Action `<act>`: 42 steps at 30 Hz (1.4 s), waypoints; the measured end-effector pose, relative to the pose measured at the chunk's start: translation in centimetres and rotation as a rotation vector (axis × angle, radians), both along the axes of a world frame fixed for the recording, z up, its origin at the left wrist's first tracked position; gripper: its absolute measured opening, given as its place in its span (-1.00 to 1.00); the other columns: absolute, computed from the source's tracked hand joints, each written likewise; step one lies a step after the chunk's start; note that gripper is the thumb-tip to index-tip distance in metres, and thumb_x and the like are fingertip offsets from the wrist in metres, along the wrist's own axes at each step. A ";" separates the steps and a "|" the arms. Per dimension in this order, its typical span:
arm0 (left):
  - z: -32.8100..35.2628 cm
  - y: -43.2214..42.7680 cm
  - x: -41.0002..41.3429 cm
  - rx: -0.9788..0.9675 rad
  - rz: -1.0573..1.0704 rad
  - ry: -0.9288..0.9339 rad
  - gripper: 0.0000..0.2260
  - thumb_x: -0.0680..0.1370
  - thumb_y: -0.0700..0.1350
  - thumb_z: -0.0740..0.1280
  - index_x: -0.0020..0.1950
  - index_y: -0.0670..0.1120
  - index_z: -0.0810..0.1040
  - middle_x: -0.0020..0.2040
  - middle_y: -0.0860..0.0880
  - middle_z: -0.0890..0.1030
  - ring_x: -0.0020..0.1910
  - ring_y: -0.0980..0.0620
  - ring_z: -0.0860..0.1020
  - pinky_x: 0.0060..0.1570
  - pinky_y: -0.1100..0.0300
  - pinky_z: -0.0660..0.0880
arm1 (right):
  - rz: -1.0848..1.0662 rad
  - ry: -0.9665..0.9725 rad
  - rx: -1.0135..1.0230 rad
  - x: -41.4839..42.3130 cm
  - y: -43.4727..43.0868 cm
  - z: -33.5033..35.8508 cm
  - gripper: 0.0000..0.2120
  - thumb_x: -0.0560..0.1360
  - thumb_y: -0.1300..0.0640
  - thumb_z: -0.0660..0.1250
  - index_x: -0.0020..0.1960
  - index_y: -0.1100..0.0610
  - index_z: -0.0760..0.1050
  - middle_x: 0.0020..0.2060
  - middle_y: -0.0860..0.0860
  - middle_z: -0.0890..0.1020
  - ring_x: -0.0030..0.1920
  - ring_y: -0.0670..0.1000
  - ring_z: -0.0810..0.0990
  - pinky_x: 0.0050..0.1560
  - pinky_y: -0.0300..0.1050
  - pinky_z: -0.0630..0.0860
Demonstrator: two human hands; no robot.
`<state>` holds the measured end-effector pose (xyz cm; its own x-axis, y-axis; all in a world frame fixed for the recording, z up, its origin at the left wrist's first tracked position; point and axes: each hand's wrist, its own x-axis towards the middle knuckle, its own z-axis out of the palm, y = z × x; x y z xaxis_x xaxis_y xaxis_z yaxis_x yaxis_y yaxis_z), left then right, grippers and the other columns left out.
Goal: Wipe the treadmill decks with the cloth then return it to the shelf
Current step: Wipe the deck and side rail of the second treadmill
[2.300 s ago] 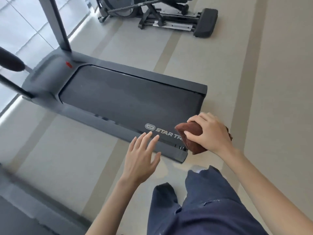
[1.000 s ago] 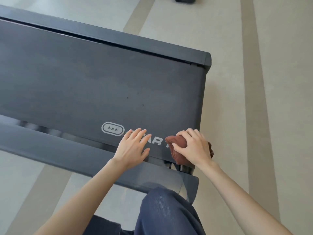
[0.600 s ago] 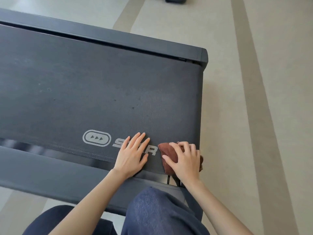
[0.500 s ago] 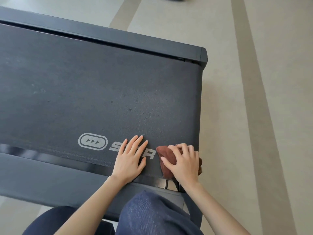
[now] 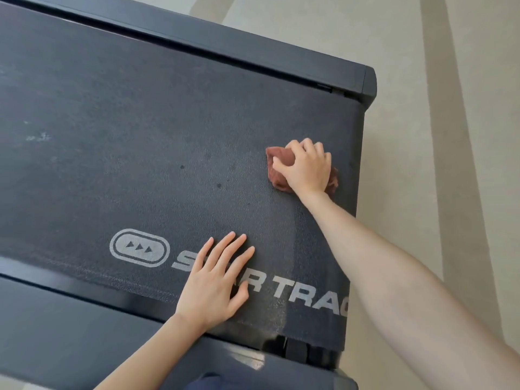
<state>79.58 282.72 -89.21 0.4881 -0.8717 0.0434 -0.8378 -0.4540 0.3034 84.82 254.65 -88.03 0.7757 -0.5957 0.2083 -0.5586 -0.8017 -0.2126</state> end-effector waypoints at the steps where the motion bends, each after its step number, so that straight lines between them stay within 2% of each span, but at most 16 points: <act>1: 0.0 0.0 0.0 0.001 0.003 -0.007 -0.51 0.47 0.05 0.19 0.38 -0.04 0.40 0.45 -0.04 0.32 0.47 -0.04 0.20 0.38 -0.13 0.17 | -0.009 -0.008 0.008 -0.3 0.3 0.1 -0.66 0.44 -0.24 0.24 0.00 -0.01 0.53 -0.04 0.01 0.57 0.02 0.10 0.47 -0.06 -0.02 0.31; 8: 0.6 0.0 -0.2 0.050 0.008 -0.006 -0.53 0.48 0.06 0.15 0.37 -0.05 0.42 0.43 -0.05 0.36 0.46 -0.04 0.22 0.40 -0.09 0.13 | 0.058 -0.111 -0.011 -12.3 7.1 0.2 -0.76 0.37 -0.16 0.36 -0.13 0.01 0.56 -0.21 -0.03 0.55 -0.16 0.08 0.49 -0.20 -0.07 0.30; 11: 1.4 0.3 -0.2 0.065 -0.007 0.014 -0.52 0.50 0.07 0.12 0.39 -0.03 0.39 0.44 -0.02 0.33 0.47 -0.02 0.18 0.41 -0.08 0.08 | 0.078 -0.090 0.001 -18.6 11.3 -0.2 -0.77 0.36 -0.18 0.34 -0.14 -0.03 0.54 -0.20 -0.06 0.51 -0.16 0.05 0.45 -0.19 -0.08 0.24; 14: 1.5 2.4 1.7 0.078 0.032 -0.053 -0.52 0.50 0.07 0.09 0.39 -0.04 0.40 0.44 0.01 0.33 0.47 0.01 0.17 0.43 -0.12 0.01 | 0.128 -0.031 0.032 -21.3 14.9 -0.5 -0.73 0.37 -0.24 0.29 -0.12 -0.06 0.54 -0.17 -0.08 0.52 -0.15 0.01 0.43 -0.14 -0.14 0.21; 18: 1.5 5.7 6.7 0.109 0.278 -0.101 -0.47 0.51 0.13 0.02 0.40 -0.07 0.38 0.44 -0.01 0.33 0.48 -0.01 0.16 0.45 -0.12 -0.06 | 0.296 -0.011 0.049 -16.0 15.0 0.4 -0.72 0.39 -0.25 0.29 -0.13 -0.06 0.56 -0.18 -0.09 0.55 -0.15 0.00 0.48 -0.20 -0.08 0.42; 21: 0.9 6.1 8.1 0.121 0.408 -0.056 -0.43 0.51 0.17 -0.03 0.45 -0.06 0.29 0.48 -0.01 0.26 0.50 -0.01 0.09 0.45 -0.13 -0.06 | 0.344 -0.037 0.047 -10.4 14.1 0.3 -0.73 0.38 -0.21 0.34 -0.12 -0.02 0.59 -0.16 -0.05 0.60 -0.14 0.02 0.52 -0.20 -0.09 0.43; 27: -0.2 5.7 7.7 0.084 0.442 -0.024 -0.46 0.52 0.11 0.02 0.47 -0.06 0.24 0.50 -0.01 0.21 0.51 0.00 0.02 0.45 -0.17 -0.02 | 0.272 -0.070 0.013 0.7 10.5 -0.3 -0.73 0.37 -0.18 0.31 -0.14 0.02 0.54 -0.19 0.00 0.57 -0.15 0.09 0.49 -0.19 -0.06 0.33; 33: -1.0 5.9 8.3 0.005 0.466 -0.010 -0.48 0.50 0.10 0.09 0.45 0.00 0.28 0.48 0.04 0.25 0.50 0.04 0.05 0.45 -0.15 0.01 | 0.269 0.013 0.035 12.4 6.7 0.1 -0.68 0.40 -0.20 0.28 -0.04 0.02 0.50 -0.04 0.03 0.56 0.03 0.14 0.46 -0.05 0.01 0.30; 37: -0.7 6.0 8.2 -0.009 0.471 -0.015 -0.48 0.48 0.10 0.10 0.43 -0.01 0.33 0.47 0.04 0.28 0.49 0.03 0.10 0.44 -0.15 0.03 | 0.223 -0.017 0.026 10.5 8.0 0.1 -0.70 0.42 -0.19 0.28 -0.01 0.00 0.51 -0.05 0.06 0.55 0.01 0.16 0.45 -0.04 0.01 0.30; 42: -0.6 6.0 8.2 0.023 0.465 -0.029 -0.48 0.50 0.12 0.06 0.44 -0.01 0.31 0.47 0.03 0.27 0.49 0.02 0.10 0.46 -0.11 -0.04 | 0.370 -0.077 0.012 -0.4 12.3 0.1 -0.74 0.38 -0.17 0.32 -0.11 0.00 0.53 -0.19 0.00 0.53 -0.16 0.10 0.45 -0.20 -0.04 0.31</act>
<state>87.74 288.68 -89.83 0.8263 -0.5614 0.0456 -0.5515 -0.7898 0.2683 84.43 266.97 -87.96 0.9212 -0.2810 0.2691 -0.2139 -0.9435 -0.2532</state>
